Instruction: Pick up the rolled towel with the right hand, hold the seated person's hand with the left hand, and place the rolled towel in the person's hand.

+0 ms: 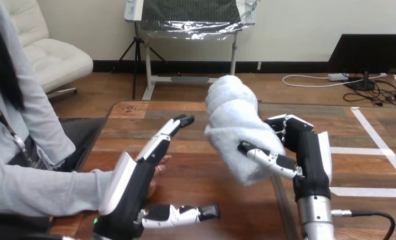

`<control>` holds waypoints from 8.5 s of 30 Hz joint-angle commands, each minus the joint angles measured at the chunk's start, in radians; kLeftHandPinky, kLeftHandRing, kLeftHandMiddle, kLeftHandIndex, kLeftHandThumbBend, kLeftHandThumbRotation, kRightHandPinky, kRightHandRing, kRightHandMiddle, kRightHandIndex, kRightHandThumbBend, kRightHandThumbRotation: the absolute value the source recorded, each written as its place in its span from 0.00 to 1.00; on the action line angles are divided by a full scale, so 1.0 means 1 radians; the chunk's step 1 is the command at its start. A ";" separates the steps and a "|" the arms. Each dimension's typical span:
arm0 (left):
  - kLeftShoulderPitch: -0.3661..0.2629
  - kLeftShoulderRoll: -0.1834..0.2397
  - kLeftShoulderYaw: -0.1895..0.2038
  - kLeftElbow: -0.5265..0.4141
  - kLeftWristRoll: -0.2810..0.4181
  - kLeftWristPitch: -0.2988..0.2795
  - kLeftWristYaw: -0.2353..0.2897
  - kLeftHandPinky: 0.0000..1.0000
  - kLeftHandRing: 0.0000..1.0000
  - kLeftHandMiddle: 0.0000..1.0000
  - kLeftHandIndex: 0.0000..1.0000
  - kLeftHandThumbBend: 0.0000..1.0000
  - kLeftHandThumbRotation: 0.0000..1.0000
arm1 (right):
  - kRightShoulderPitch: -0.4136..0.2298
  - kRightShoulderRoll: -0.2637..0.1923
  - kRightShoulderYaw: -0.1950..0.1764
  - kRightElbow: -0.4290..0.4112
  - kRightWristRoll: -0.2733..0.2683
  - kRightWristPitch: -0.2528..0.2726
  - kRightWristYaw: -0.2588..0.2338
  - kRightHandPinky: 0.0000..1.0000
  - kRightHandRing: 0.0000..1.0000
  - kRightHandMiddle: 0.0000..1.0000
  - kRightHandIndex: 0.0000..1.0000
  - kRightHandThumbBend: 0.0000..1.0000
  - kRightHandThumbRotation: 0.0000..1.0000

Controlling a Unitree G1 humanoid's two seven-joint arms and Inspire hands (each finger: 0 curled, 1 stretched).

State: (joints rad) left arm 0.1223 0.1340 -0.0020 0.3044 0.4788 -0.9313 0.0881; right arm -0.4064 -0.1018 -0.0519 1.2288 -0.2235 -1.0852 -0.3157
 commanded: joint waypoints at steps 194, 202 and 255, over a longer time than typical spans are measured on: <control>-0.637 0.460 -0.351 0.818 0.174 0.327 0.070 0.38 0.43 0.48 0.49 0.98 0.00 | 0.182 0.059 0.014 -0.343 -0.164 -0.321 -0.154 0.24 0.29 0.40 0.43 0.66 0.00; -0.635 0.461 -0.354 0.807 0.171 0.320 0.072 0.35 0.40 0.46 0.45 0.97 0.00 | 0.187 0.063 0.012 -0.334 -0.151 -0.309 -0.138 0.24 0.29 0.40 0.44 0.66 0.00; -0.583 0.520 -0.284 0.561 0.115 0.143 0.154 0.25 0.29 0.35 0.36 1.00 0.00 | 0.149 0.064 0.006 -0.245 -0.113 -0.276 -0.079 0.25 0.30 0.42 0.44 0.64 0.00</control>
State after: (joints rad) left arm -0.4255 0.6546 -0.3183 0.9692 0.6282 -0.7383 0.2088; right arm -0.1694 -0.0426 -0.0396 0.9855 -0.3537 -1.3599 -0.3951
